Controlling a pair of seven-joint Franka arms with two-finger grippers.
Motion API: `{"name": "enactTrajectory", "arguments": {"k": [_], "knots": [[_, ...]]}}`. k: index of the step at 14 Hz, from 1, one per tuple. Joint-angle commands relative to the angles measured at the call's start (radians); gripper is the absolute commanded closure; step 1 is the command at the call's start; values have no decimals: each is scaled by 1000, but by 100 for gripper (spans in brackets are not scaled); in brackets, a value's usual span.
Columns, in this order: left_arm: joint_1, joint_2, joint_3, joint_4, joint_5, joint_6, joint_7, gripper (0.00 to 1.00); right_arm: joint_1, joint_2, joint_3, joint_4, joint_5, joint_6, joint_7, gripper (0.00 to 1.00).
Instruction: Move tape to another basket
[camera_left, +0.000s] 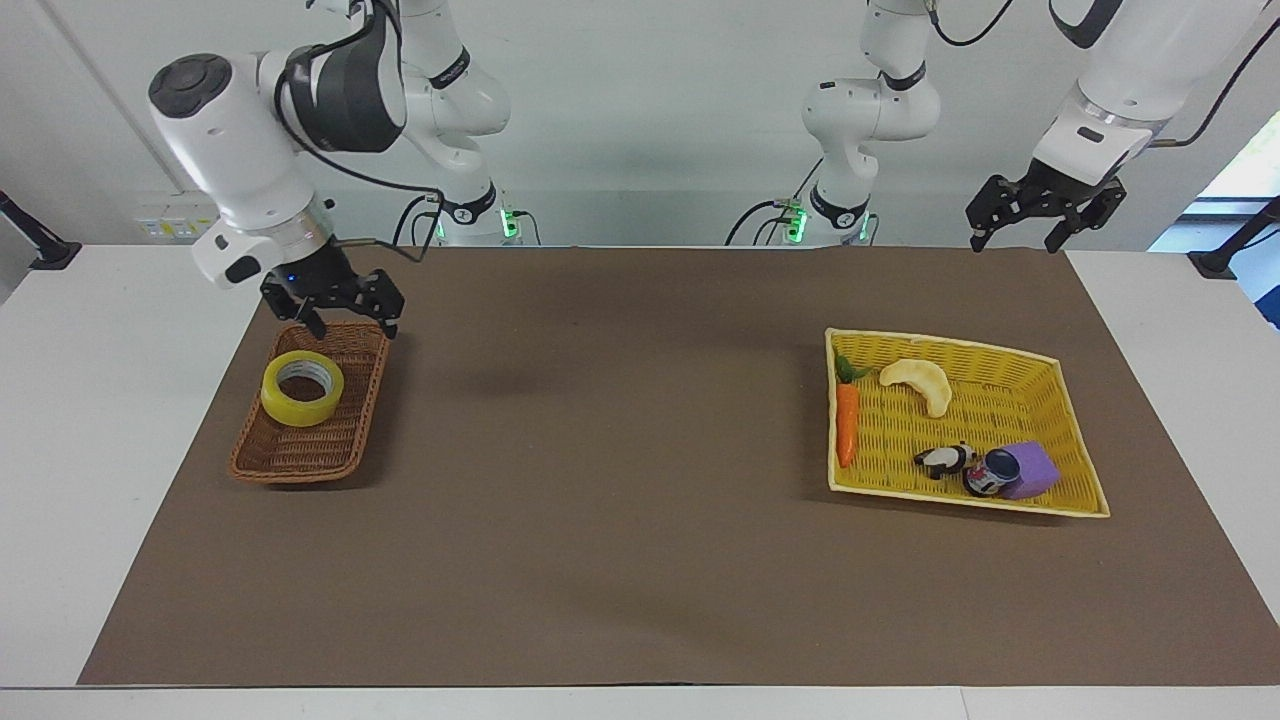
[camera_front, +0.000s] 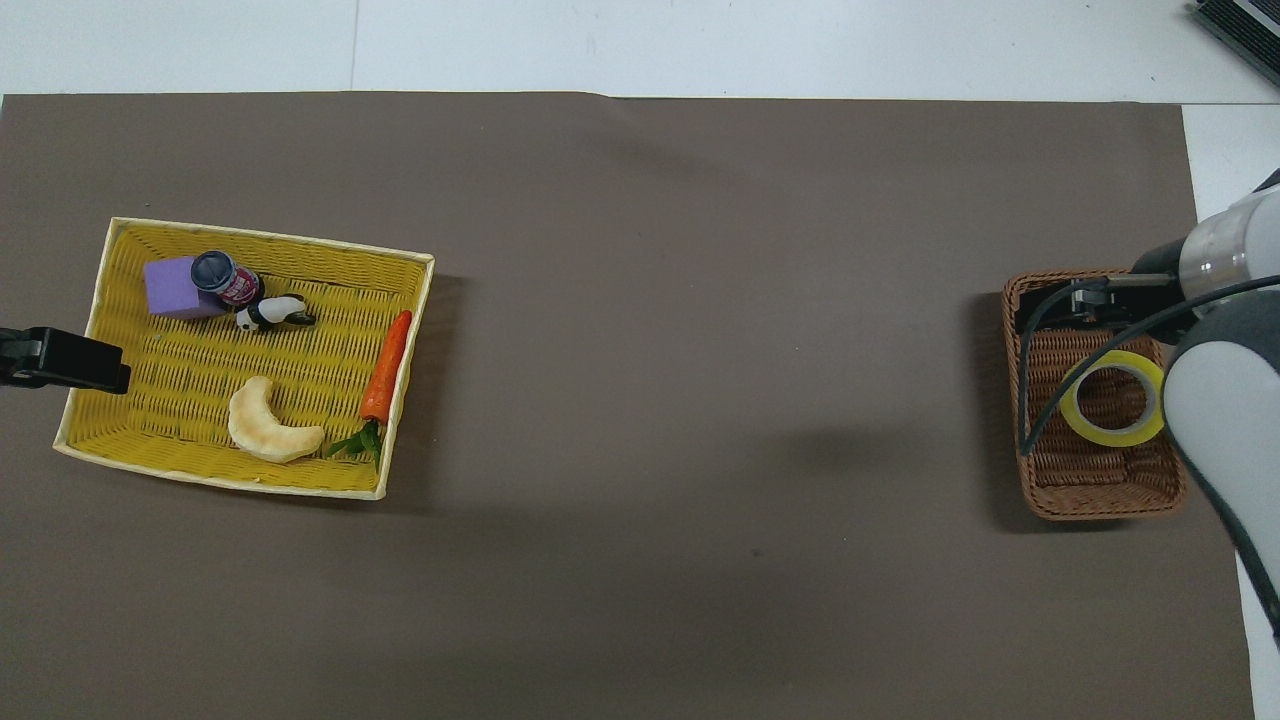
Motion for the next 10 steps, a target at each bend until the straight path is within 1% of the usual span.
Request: {"name": "enactTrajectory", "arguments": {"k": [1, 3, 6, 8, 10], "knots": [[4, -11, -1, 6, 7, -18, 4, 0, 84, -45, 1, 8, -13, -56, 168, 0], [4, -11, -1, 6, 7, -18, 4, 0, 112, -51, 3, 83, -34, -128, 216, 0], [4, -11, -1, 6, 7, -18, 4, 0, 112, -39, 3, 264, -50, -245, 215, 0], [4, -11, -1, 6, 7, -18, 4, 0, 101, -44, -17, 318, -50, -270, 207, 0], [4, -11, -1, 6, 7, -18, 4, 0, 76, -48, -49, 335, -46, -316, 200, 0]]}}
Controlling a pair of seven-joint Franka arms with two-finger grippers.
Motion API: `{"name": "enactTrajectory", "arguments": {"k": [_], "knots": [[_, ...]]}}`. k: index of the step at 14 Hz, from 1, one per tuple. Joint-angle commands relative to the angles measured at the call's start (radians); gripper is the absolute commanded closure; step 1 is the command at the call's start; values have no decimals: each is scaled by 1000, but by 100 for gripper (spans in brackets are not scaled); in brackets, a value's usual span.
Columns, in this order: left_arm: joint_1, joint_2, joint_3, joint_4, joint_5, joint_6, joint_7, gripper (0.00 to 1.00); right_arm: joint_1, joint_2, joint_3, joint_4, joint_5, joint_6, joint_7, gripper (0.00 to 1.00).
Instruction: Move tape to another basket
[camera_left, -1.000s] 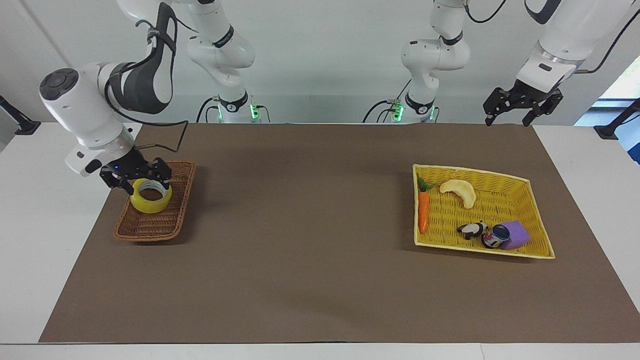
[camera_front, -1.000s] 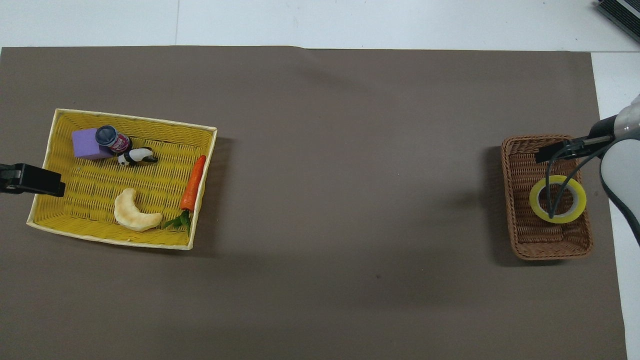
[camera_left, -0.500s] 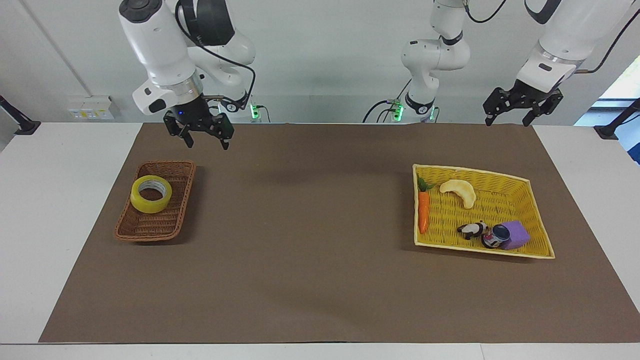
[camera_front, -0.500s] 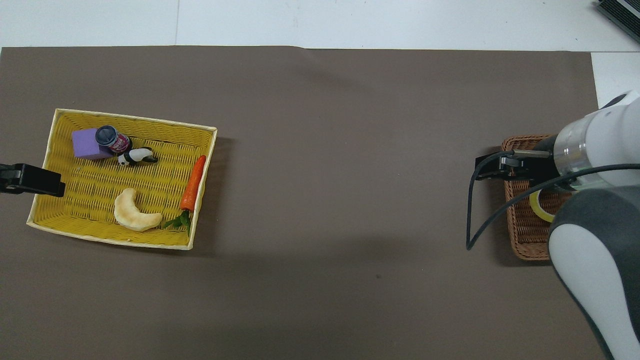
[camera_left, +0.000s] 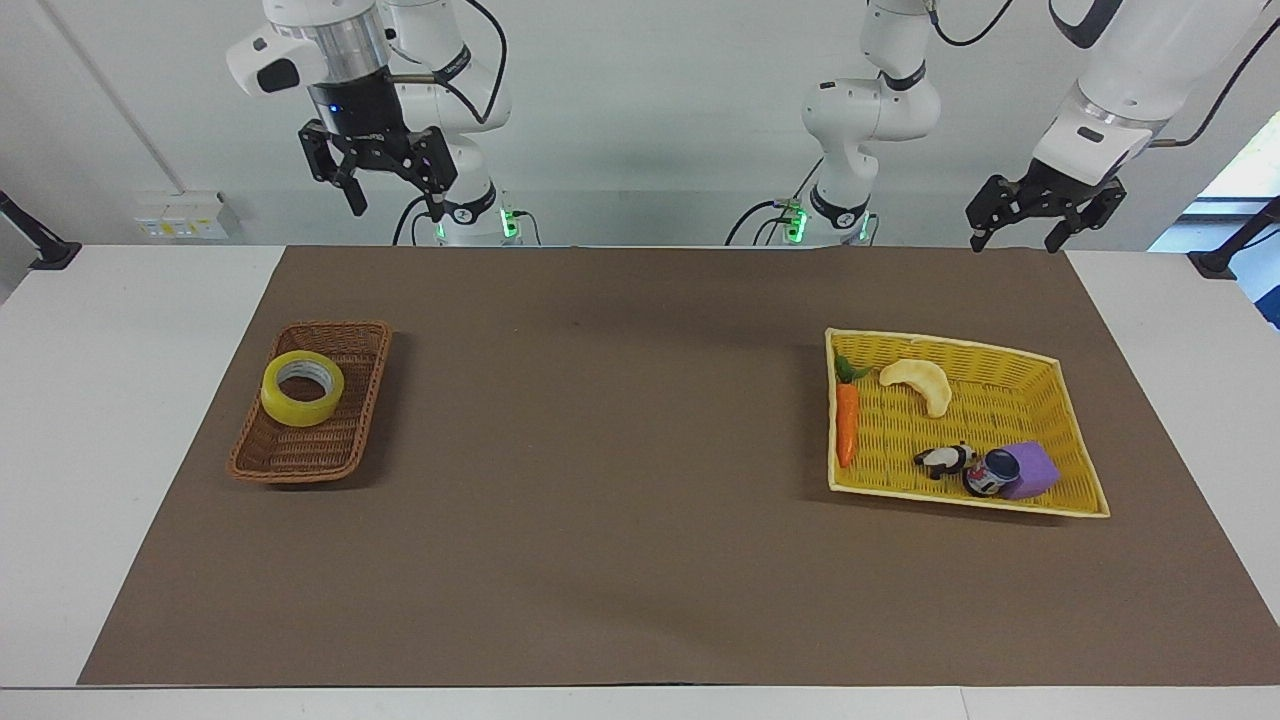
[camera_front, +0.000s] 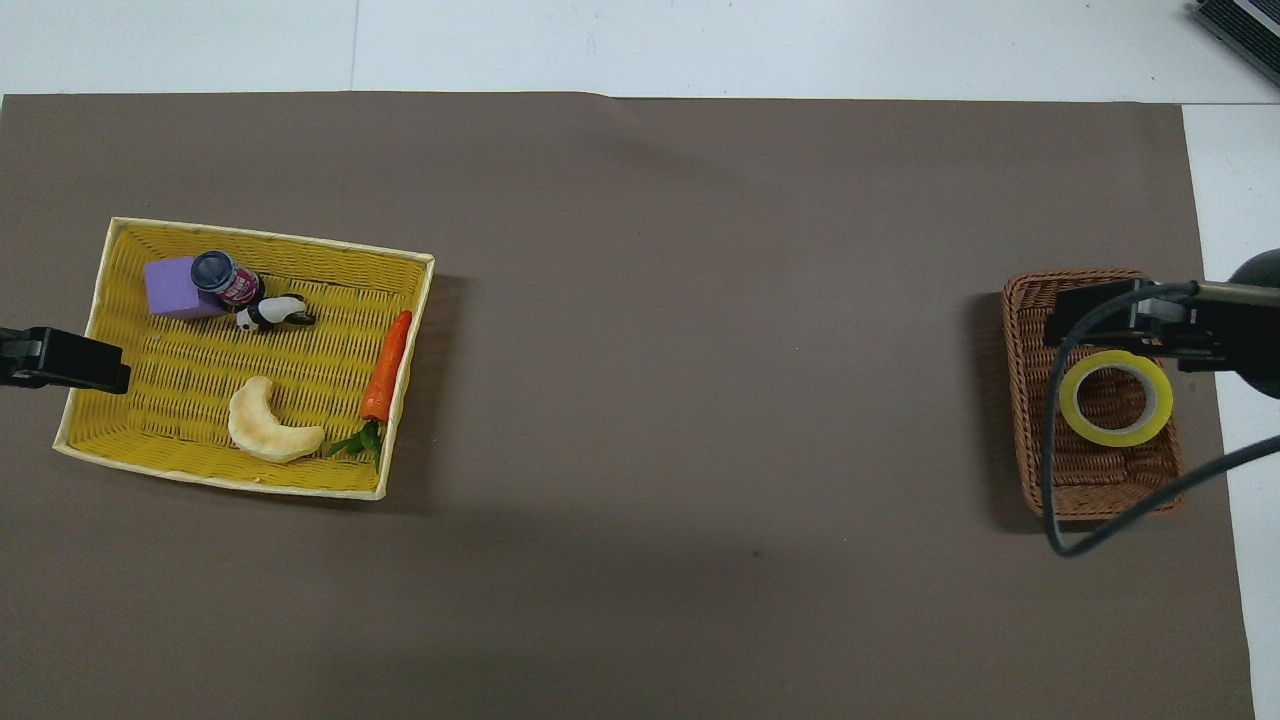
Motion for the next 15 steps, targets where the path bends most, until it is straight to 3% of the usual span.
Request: {"name": "enactTrajectory", "arguments": {"k": [1, 4, 15], "knots": [[4, -10, -1, 6, 7, -18, 4, 0, -40, 11, -36, 40, 0, -42, -23, 0], [4, -10, -1, 6, 7, -18, 4, 0, -46, 1, -82, 13, 3, -41, -146, 0], [4, -10, -1, 6, 7, -18, 4, 0, -85, 14, -86, -18, 15, -55, -206, 0]]}}
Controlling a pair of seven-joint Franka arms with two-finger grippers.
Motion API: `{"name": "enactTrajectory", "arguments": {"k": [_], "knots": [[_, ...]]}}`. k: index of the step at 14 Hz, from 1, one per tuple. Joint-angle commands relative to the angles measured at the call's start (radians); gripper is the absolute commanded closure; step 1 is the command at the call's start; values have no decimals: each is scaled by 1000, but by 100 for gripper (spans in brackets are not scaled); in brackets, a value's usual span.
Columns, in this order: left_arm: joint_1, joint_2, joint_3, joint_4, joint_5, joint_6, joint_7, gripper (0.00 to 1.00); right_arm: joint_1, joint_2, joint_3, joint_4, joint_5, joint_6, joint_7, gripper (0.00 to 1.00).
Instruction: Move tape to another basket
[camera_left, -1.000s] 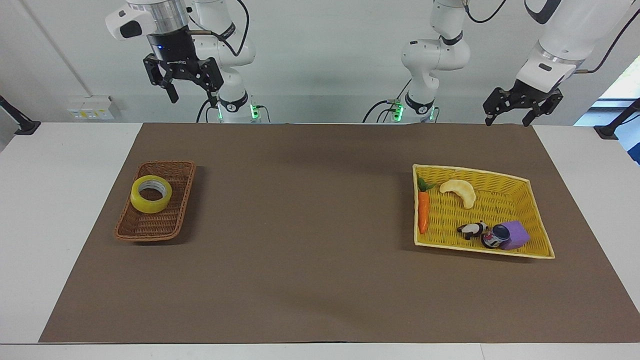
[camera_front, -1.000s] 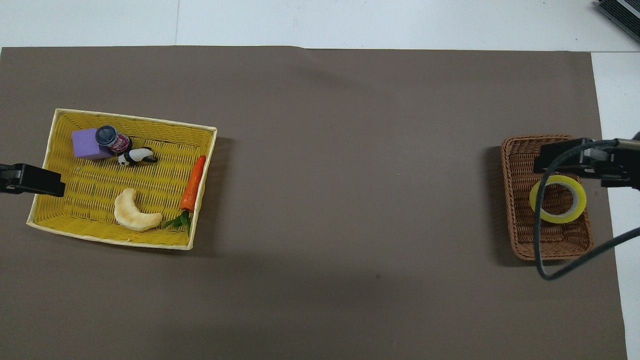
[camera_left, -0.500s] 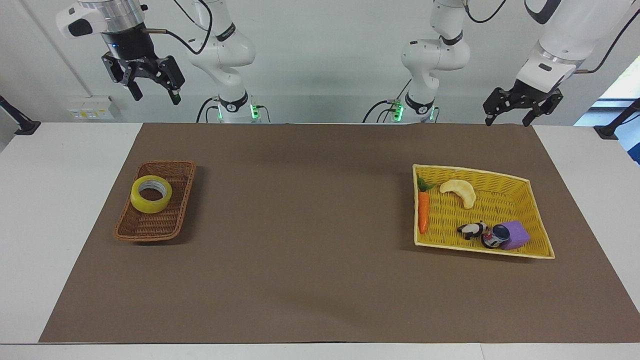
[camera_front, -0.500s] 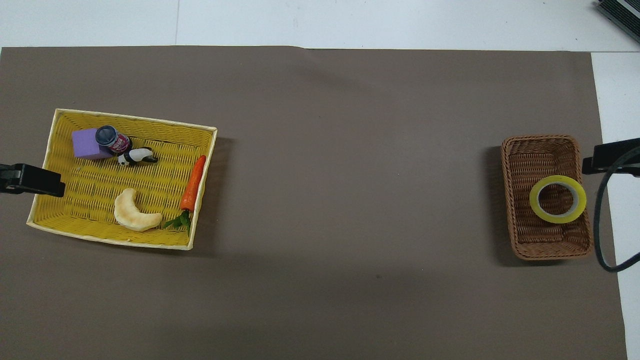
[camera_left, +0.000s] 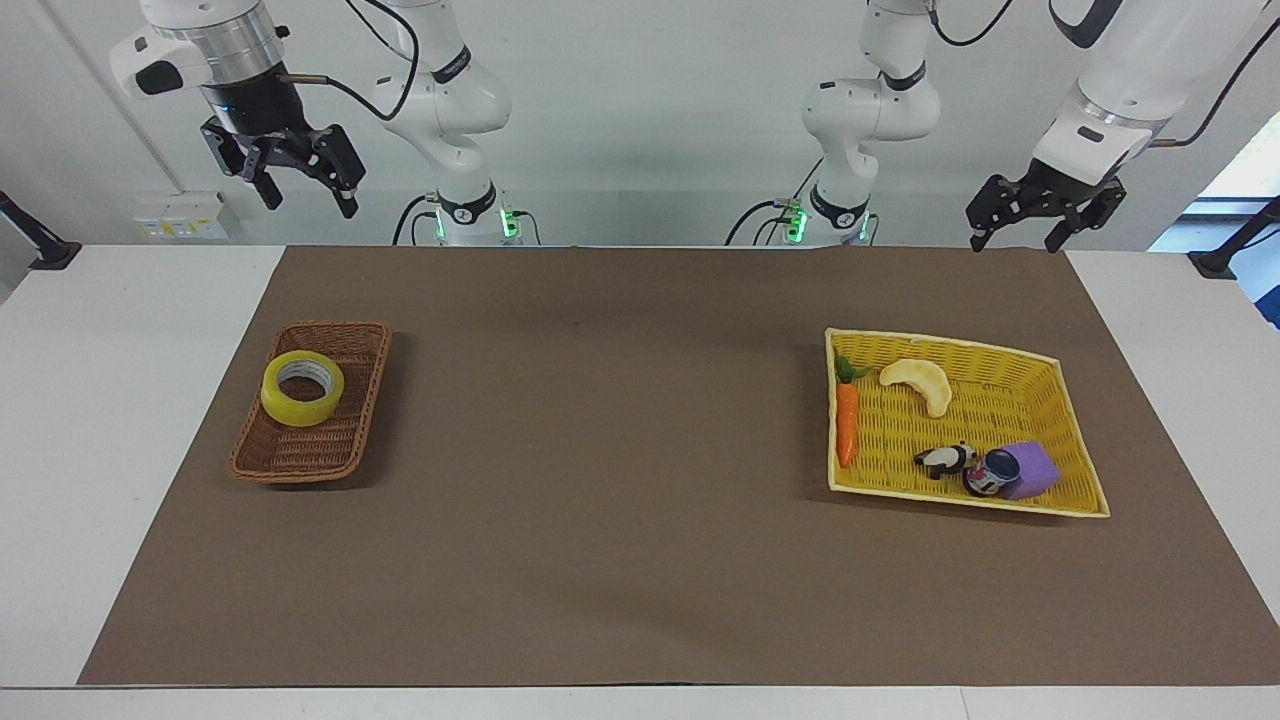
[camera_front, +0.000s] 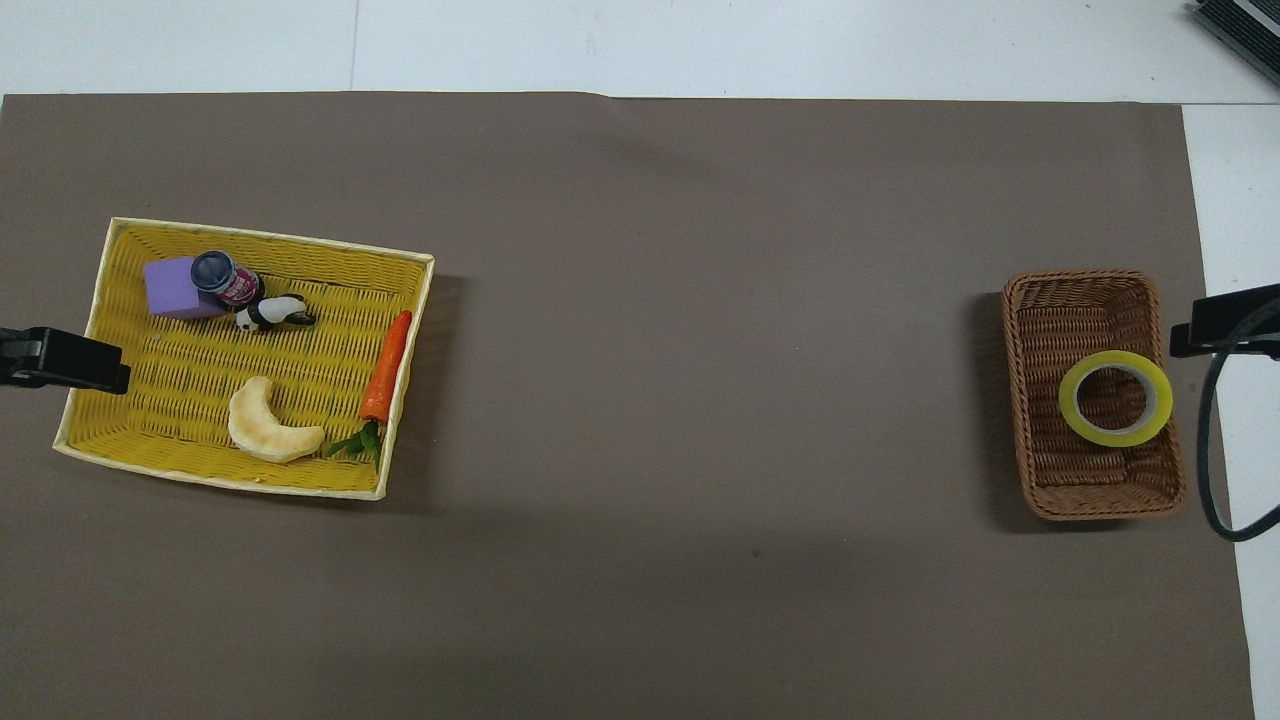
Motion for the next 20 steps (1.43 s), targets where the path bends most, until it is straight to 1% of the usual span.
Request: {"name": "enactTrajectory", "arguments": {"k": [1, 3, 4, 5, 6, 9, 11, 13, 14, 17, 20], "knots": [[4, -10, -1, 7, 7, -18, 6, 0, -19, 3, 6, -12, 13, -3, -37, 0], [4, -10, -1, 6, 7, -18, 4, 0, -5, 8, -2, -24, 12, 1, -36, 0], [4, -10, -1, 6, 7, -18, 4, 0, 21, 8, -34, -26, 12, 0, -36, 0], [4, -10, -1, 6, 7, -18, 6, 0, 71, 8, -93, -33, 12, 1, -36, 0], [4, -10, -1, 6, 7, -18, 4, 0, 85, 8, -121, -35, 13, 3, -37, 0], [4, -10, -1, 6, 7, -18, 4, 0, 70, 15, -118, -58, 24, 3, -36, 0], [4, -10, -1, 6, 7, -18, 6, 0, 72, 18, -117, -57, 10, 3, -72, 0], [4, -10, -1, 6, 7, -18, 6, 0, 70, 22, -117, -23, 9, -21, -103, 0], [4, -10, -1, 6, 7, -18, 4, 0, 70, 25, -115, 6, -7, -53, -109, 0], [4, -10, -1, 6, 7, -18, 4, 0, 76, 25, -94, 2, -42, -48, -131, 0], [4, -10, -1, 6, 7, -18, 6, 0, 84, 17, -94, -6, -57, -43, -129, 0]]}}
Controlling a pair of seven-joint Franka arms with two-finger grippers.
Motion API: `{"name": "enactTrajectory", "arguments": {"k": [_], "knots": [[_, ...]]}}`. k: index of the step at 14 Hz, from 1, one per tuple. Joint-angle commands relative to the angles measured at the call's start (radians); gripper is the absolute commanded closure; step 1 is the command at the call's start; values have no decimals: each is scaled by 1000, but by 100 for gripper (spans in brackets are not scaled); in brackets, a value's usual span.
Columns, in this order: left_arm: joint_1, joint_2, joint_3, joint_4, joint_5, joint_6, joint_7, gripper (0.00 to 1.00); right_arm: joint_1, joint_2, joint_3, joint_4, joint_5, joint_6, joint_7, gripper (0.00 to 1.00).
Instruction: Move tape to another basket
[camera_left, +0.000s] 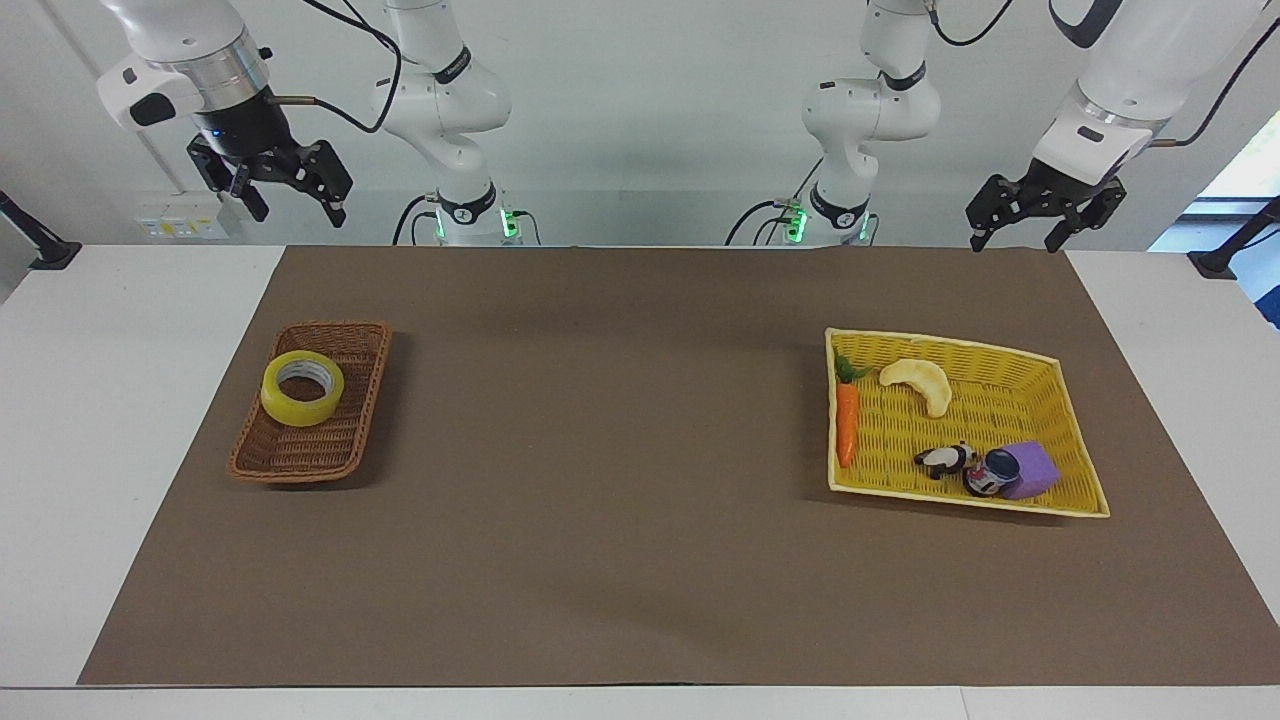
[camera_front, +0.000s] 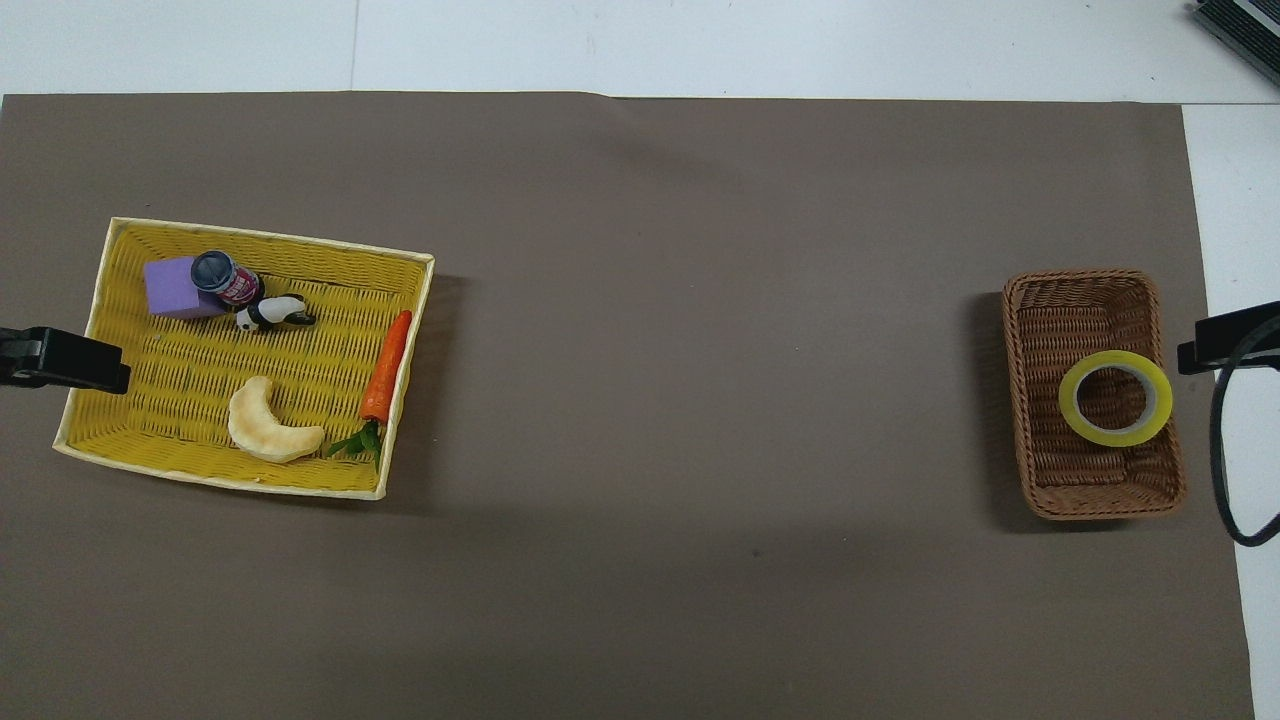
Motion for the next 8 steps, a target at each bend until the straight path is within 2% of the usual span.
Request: {"name": "enactTrajectory", "arguments": {"k": [1, 8], "knots": [[4, -10, -1, 6, 7, -18, 4, 0, 9, -7, 1, 3, -29, -15, -24, 0], [4, -10, -1, 6, 7, -18, 6, 0, 10, -8, 1, 0, -39, -13, -13, 0]]}}
